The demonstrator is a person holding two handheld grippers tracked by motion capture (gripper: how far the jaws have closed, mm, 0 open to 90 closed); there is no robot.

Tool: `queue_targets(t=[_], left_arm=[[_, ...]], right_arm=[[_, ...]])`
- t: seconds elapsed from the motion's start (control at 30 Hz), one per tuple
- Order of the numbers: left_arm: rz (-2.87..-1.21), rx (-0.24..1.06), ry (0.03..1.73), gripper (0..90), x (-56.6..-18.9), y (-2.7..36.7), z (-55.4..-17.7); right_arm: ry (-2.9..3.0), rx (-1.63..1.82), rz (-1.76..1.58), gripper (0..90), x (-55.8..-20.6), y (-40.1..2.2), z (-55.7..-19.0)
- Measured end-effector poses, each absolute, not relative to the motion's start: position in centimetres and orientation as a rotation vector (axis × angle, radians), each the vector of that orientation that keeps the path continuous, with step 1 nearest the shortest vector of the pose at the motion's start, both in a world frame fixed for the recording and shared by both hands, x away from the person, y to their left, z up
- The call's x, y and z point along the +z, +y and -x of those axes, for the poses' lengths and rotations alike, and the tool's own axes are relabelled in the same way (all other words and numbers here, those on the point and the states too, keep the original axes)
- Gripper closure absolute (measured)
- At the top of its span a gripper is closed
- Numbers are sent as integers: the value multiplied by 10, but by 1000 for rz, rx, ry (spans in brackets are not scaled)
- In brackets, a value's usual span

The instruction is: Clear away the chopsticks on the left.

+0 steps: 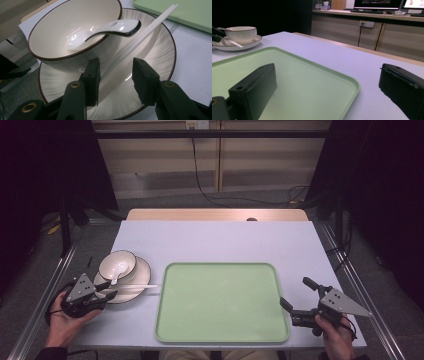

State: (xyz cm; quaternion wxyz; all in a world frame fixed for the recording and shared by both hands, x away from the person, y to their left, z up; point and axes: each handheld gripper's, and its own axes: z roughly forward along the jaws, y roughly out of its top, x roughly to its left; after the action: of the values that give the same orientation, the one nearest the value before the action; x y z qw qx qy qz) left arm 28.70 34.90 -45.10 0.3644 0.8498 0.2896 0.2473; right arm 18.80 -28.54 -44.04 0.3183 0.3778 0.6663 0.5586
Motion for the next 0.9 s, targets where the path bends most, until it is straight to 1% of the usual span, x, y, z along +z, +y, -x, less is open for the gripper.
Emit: queue_targets(t=[0.2, 0.3, 0.33, 0.53, 0.73, 0.9], left_arm=[[-2170, 641, 745, 551, -454, 349, -288], [-2193, 641, 732, 546, -453, 349, -288], [-2192, 646, 727, 566, -453, 349, -289], [-2245, 614, 703, 604, -449, 348, -288], [-2247, 631, 664, 588, -446, 346, -289], [-2234, 637, 686, 555, -447, 348, -291]], right_arm=[[1754, 1464, -998, 11, -440, -286, -188], [1752, 1462, -1000, 11, -440, -286, -188], [1750, 1461, -1000, 11, -440, -286, -188], [1750, 1460, -998, 11, -440, -286, -188], [1754, 1467, -995, 11, -440, -286, -188], [1750, 1468, -996, 11, -440, -285, -188]])
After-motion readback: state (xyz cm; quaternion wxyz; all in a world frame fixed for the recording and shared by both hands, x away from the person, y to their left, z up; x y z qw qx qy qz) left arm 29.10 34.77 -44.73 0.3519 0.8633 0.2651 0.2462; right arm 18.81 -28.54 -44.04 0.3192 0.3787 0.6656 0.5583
